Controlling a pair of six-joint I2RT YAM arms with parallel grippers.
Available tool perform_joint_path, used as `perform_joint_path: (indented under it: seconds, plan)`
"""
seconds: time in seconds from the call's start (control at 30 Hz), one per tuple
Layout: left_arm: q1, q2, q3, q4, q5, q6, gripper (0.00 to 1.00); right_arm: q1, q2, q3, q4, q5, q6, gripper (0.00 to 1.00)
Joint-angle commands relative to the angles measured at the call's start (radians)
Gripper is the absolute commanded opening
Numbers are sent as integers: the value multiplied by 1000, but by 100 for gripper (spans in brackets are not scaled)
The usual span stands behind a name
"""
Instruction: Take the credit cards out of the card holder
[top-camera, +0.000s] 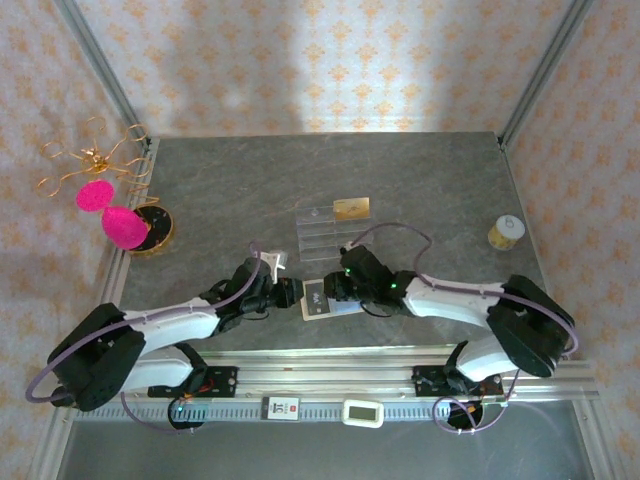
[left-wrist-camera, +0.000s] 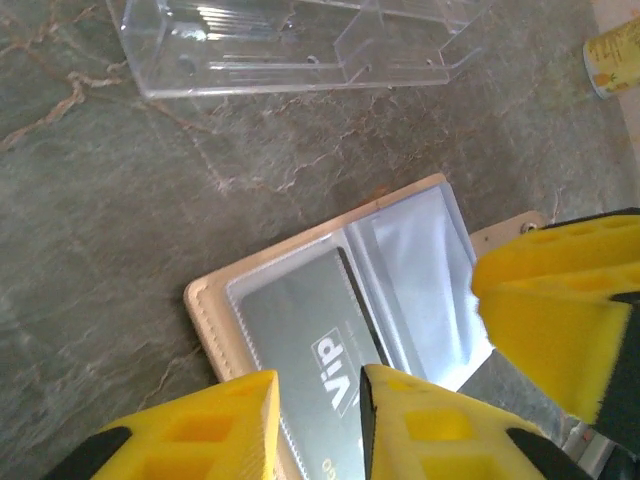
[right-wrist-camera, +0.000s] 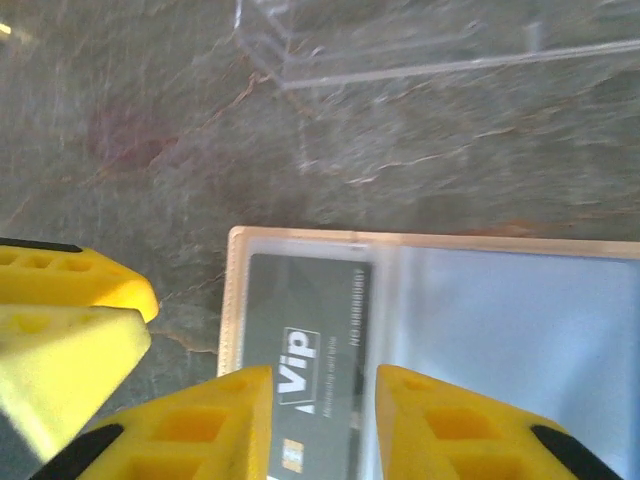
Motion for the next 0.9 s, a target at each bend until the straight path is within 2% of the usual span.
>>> perform_joint_path:
  seconds: [0.0,0.17,0.27,0.47,0.87]
  plan:
    - [4,-21,-6,34,1,-1,23,3,35,26,15,-58,-47,29]
    - [-12,76,25,109,84,12,8,1,89,48,33,-79,-37,26]
    - [-38,126,61,73,55,25,0,-6,105,49,48,-103,-24,26]
    - [-39,195,53,19,-11,35,0,-11,116,43,58,-127,-19,26]
    - [-38,271,53,-8,-11,49,0,-10,158,17,40,-80,5,24]
